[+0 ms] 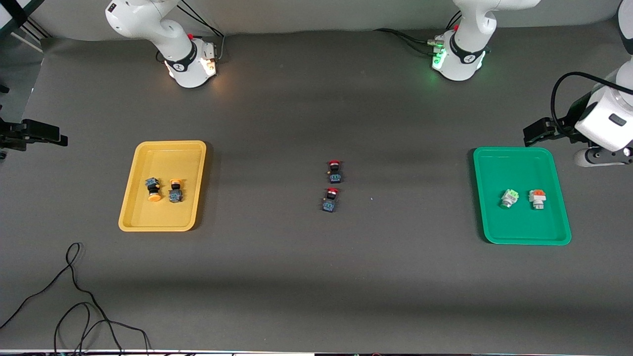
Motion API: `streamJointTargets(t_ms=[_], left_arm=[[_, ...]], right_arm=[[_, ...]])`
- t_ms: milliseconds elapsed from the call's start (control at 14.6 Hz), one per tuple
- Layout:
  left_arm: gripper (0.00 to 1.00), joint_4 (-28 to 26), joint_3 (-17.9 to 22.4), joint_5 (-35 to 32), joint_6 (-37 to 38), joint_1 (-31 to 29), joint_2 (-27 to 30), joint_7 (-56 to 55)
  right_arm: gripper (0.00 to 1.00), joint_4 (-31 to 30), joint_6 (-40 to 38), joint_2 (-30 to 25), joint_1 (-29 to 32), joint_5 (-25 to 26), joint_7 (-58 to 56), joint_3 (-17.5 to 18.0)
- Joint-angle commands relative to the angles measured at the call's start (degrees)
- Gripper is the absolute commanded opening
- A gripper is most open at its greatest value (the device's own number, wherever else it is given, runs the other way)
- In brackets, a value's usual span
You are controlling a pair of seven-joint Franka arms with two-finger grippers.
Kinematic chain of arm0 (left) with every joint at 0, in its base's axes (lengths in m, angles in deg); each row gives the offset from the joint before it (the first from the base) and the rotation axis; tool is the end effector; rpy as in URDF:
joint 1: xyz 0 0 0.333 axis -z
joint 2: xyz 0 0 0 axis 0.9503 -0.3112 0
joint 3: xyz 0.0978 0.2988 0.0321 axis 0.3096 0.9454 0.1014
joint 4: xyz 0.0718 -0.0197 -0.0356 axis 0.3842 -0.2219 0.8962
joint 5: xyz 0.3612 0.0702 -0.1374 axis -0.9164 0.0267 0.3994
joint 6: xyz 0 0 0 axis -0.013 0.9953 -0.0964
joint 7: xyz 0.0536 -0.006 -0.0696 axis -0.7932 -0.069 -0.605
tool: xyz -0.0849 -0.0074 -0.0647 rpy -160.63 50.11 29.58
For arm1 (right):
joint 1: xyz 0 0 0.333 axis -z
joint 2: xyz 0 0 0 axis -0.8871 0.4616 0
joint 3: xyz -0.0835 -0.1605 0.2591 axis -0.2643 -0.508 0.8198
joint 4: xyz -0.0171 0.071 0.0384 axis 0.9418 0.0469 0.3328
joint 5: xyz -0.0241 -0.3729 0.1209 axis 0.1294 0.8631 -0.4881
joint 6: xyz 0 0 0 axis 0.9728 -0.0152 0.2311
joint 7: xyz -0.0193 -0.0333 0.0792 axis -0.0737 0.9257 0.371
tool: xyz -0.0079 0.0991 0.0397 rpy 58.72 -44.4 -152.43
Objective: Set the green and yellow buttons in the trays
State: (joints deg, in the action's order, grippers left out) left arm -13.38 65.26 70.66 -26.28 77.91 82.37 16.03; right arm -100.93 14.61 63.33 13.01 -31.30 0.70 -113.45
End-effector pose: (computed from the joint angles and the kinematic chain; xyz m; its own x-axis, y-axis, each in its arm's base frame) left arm 0.5557 -0.0471 0.5968 0.9958 0.0250 -0.0882 0.0224 -0.9993 -0.0306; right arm 0.5779 -0.0539 0.6207 0.9728 0.0646 -0.2224 0.0589 -0.9977 -0.0323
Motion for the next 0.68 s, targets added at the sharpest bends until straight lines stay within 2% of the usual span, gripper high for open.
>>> streamJointTargets(t_ms=[0,68,205,342,547,615], left_arm=[[0.99,1.8,1.6,1.1,-0.6,1.1,0.0,6.0],[0.99,1.8,1.6,1.2,-0.6,0.9,0.1,5.8],[0.99,1.8,1.6,1.2,-0.6,1.0,0.0,4.8],[1.0,1.9,1.6,1.0,-0.7,1.0,0.1,2.0],[1.0,1.8,1.6,0.9,-0.6,0.9,0.1,1.9],[1.0,1.8,1.6,0.8,-0.5,0.9,0.1,1.9]], right_arm=[[1.0,2.5,-1.0,-3.6,7.7,6.8,1.7,11.9],[1.0,3.2,-1.0,-6.3,12.1,11.1,1.7,18.9],[1.0,2.6,-0.5,-11.1,23.1,19.0,4.7,36.8],[1.0,1.7,-0.3,-14.2,32.8,22.9,11.1,51.4],[1.0,-1.8,1.1,-18.4,44.5,27.1,16.1,68.1],[1.0,-5.8,3.7,-21.2,46.0,28.2,16.7,70.7]])
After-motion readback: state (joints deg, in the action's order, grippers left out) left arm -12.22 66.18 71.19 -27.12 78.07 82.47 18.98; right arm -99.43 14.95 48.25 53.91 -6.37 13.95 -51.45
